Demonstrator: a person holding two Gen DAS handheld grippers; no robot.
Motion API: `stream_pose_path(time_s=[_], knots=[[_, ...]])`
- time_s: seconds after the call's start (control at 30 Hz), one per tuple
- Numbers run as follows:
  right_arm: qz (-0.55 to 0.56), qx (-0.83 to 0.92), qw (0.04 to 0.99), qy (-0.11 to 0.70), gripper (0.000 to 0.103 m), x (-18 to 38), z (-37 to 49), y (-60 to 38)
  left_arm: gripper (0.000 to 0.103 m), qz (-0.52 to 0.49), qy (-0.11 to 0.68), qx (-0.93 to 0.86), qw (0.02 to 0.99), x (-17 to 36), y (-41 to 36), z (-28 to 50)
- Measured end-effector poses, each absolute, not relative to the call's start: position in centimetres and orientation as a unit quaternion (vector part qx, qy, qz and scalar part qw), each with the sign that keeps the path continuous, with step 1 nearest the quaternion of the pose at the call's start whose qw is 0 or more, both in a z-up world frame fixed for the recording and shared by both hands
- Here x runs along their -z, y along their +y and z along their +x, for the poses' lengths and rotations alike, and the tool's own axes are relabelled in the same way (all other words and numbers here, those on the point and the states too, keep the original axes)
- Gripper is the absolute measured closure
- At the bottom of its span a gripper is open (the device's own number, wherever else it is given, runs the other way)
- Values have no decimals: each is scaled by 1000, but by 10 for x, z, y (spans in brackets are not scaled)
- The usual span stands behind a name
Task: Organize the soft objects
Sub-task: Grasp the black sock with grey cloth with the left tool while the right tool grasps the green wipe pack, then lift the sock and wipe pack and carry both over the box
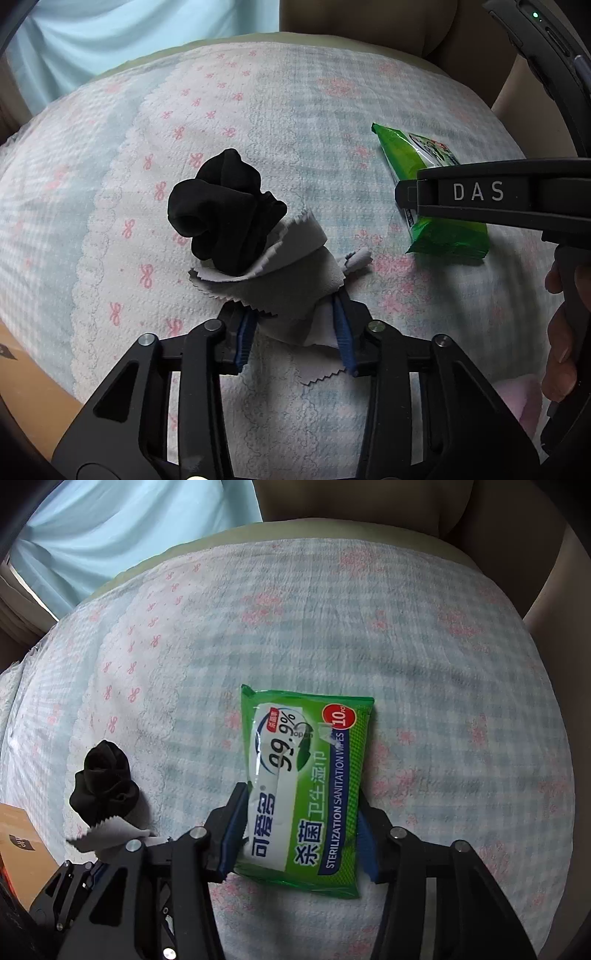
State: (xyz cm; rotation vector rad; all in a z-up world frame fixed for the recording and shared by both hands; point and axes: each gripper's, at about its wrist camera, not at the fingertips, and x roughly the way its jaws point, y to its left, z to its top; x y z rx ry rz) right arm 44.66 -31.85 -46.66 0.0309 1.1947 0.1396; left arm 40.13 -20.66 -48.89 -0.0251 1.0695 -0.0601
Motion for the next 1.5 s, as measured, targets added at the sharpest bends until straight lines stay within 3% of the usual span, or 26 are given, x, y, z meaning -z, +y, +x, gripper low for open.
stream_pose_path(time_s=[0.07,0.27,0.77,1.03,1.5], knots=[[16,-64,826,560,63,466,445,-320,85,-10,509,33,860,488,-209,399],[20,-63,832,551,68,464,439,-321,88,-17,512,36,858,486,-207,400],[40,-59,844,531,69,418,415,-328,89,-33,498,39,866,439,-199,386],[39,-59,859,507,69,363,388,-328,89,-39,479,46,876,381,-197,367],[22,-87,884,459,69,215,295,-286,89,-66,435,55,896,230,-152,294]])
